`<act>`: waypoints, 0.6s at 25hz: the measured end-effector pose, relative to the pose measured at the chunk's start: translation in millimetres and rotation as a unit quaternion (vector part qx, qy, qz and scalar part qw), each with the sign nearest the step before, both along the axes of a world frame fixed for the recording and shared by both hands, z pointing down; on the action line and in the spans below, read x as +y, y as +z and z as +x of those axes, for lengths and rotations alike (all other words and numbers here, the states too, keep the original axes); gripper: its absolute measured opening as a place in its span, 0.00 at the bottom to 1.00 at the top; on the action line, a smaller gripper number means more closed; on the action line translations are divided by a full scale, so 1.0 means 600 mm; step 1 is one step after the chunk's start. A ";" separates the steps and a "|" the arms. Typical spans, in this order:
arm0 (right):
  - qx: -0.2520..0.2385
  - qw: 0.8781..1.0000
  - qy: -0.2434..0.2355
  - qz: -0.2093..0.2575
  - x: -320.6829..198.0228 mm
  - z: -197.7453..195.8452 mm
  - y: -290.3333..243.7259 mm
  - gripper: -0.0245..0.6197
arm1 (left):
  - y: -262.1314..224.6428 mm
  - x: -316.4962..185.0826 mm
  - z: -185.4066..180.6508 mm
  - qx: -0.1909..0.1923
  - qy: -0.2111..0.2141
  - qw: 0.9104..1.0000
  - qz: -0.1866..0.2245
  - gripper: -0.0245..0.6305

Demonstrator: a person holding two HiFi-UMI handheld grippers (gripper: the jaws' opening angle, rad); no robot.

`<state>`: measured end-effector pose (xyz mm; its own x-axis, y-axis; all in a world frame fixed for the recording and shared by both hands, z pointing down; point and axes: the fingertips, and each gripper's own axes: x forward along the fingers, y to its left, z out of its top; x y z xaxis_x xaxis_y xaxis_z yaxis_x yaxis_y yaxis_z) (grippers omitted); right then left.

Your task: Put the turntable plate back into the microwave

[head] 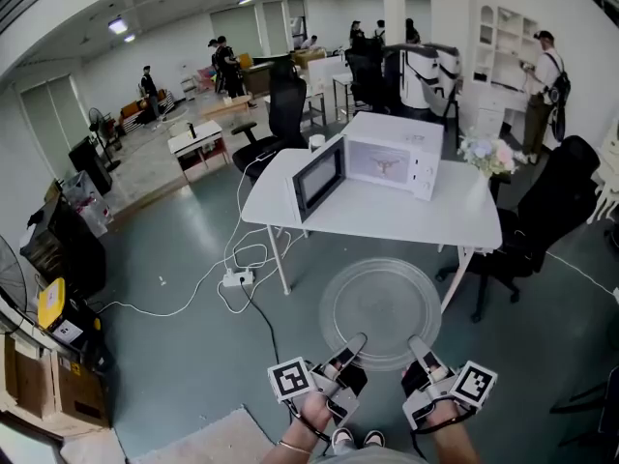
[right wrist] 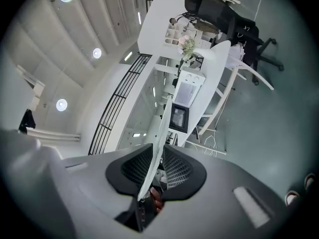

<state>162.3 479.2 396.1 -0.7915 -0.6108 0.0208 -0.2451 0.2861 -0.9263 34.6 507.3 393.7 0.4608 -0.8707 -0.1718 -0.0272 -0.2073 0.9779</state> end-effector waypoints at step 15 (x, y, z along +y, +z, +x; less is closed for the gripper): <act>0.022 1.000 0.013 -0.002 -0.017 -0.035 0.011 0.15 | 0.001 -0.025 -0.039 -0.007 0.019 1.000 0.007 0.10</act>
